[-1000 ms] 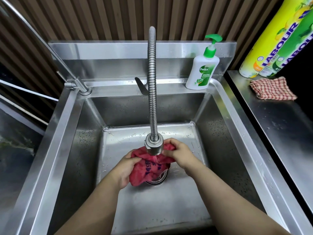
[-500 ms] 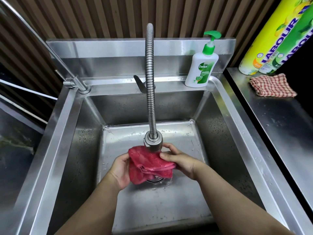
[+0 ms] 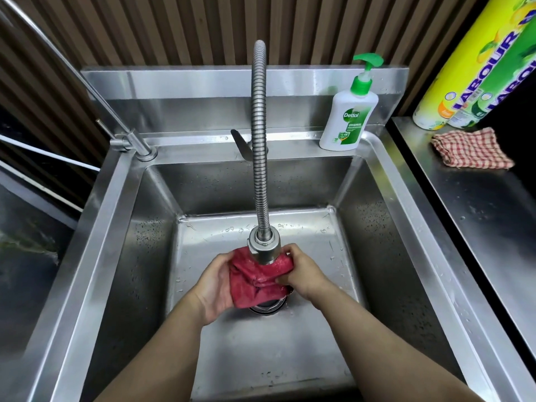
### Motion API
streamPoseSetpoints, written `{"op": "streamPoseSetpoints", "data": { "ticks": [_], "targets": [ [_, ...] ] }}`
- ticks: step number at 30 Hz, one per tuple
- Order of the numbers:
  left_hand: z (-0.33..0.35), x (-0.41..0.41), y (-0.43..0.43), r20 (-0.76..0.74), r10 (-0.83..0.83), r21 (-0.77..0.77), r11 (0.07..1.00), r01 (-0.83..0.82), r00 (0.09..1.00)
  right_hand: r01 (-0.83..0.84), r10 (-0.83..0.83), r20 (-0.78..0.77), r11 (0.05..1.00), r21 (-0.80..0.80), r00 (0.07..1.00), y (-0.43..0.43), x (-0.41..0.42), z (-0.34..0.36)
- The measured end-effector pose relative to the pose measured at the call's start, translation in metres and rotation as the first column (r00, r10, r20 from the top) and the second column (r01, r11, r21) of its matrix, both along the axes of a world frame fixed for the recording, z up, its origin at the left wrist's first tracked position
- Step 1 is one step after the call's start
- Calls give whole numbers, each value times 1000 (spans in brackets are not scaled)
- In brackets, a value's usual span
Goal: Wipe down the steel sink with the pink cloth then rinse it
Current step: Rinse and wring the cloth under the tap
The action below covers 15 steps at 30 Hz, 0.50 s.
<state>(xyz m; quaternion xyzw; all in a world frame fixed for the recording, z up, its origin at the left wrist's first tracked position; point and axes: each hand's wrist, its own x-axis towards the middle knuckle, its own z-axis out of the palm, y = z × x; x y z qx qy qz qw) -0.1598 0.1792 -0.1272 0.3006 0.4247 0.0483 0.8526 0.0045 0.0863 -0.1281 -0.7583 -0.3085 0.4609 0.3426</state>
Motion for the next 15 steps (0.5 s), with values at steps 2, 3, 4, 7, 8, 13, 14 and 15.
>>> {"op": "streamPoseSetpoints", "data": {
  "ticks": [2,3,4,7,8,13,14,15],
  "targets": [
    [-1,8,-6,-61,38,70,997,-33,997,6,-6,26,1000,16,1000,1,-4,2],
    [-3,12,-8,-106,95,134,988,-81,990,-2,0,51,1000,30,999,2,-6,3],
    [-4,15,-10,-143,154,196,973,-124,978,-11,8,61,999,47,998,2,-7,3],
    [-12,22,-10,-191,237,303,937,-172,952,39,-19,-154,991,128,988,-1,-8,7],
    [-14,21,-9,-196,262,305,932,-196,945,85,-42,-274,986,146,961,-2,-8,10],
    [-21,16,-4,-99,233,140,966,-218,967,170,-109,-354,975,146,929,-5,-4,6],
    [-21,17,-5,-79,233,115,968,-224,969,175,-119,-344,975,136,931,-5,-5,4],
    [-19,18,-6,-68,230,102,969,-223,971,170,-118,-348,978,125,930,-4,-7,3]
  ]
}}
